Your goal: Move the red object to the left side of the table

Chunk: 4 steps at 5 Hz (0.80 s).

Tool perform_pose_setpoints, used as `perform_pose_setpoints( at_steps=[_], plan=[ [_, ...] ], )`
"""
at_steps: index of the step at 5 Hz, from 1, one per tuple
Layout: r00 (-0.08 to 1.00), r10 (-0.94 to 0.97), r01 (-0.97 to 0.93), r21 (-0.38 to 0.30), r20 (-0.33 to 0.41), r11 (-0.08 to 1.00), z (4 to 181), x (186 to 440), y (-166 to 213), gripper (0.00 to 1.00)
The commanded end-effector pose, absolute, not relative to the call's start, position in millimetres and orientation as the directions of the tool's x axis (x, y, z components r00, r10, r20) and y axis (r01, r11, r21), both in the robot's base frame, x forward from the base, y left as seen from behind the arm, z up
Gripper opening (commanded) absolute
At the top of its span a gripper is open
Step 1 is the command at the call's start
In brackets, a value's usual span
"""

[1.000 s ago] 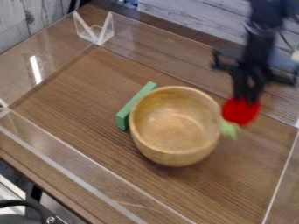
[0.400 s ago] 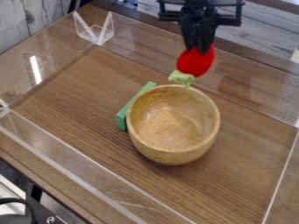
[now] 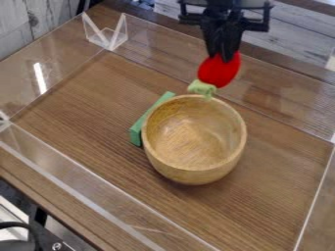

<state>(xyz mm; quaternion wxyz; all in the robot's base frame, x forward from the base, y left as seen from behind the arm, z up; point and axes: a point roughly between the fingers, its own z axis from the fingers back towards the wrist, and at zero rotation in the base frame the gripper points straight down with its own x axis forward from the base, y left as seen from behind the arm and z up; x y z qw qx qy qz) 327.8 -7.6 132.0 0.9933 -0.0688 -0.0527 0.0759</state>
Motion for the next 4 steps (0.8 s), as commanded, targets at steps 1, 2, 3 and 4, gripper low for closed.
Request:
perform_pose_setpoints(
  at_steps=[1,2,3,4],
  plan=[
    [0.974,0.161,-0.138,-0.149,0.159,0.979,140.6,343.0,6.0,0.0],
    [0.975,0.157,-0.134,-0.15,0.16,0.98,142.3,344.7,16.6,0.0],
    [0.976,0.151,-0.128,-0.145,0.16,0.981,143.2,345.6,25.9,0.0],
    [0.981,0.111,-0.089,-0.139,0.158,0.986,137.0,341.9,41.7,0.0]
  ],
)
